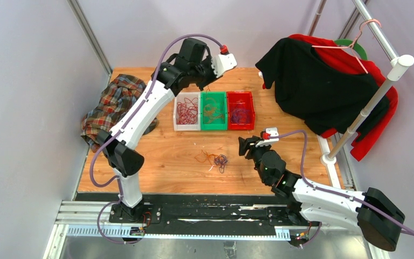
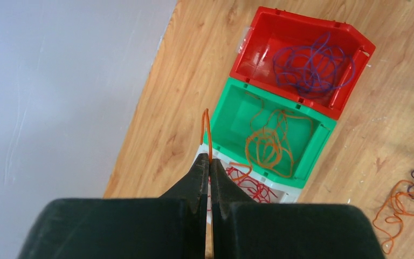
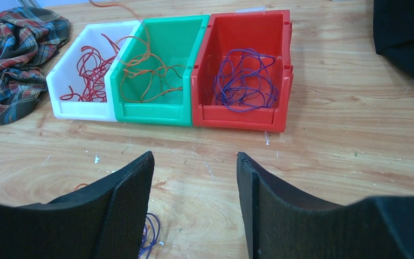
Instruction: Untangle the cables
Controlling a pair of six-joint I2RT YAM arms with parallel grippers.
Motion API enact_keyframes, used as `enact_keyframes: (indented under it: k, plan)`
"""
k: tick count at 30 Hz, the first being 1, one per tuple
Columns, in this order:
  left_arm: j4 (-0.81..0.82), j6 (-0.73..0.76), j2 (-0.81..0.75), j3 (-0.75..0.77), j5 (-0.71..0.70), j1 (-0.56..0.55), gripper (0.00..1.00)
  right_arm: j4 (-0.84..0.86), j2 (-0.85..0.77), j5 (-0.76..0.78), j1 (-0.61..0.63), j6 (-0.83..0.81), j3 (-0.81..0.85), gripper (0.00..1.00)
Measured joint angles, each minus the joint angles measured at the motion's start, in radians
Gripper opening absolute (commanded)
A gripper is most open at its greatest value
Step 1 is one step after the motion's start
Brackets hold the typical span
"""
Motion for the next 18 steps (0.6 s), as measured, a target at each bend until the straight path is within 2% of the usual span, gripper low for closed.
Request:
enact_keyframes:
  k: [9, 18]
  plan:
    - [0.057, -0.007, 0.060, -0.003, -0.004, 0.000, 0.00, -0.010, 0.000, 0.000, 0.000, -0.002, 0.000, 0.57]
    - [0.135, -0.008, 0.069, -0.141, -0.045, 0.000, 0.00, -0.030, -0.027, 0.001, 0.000, -0.002, 0.000, 0.57]
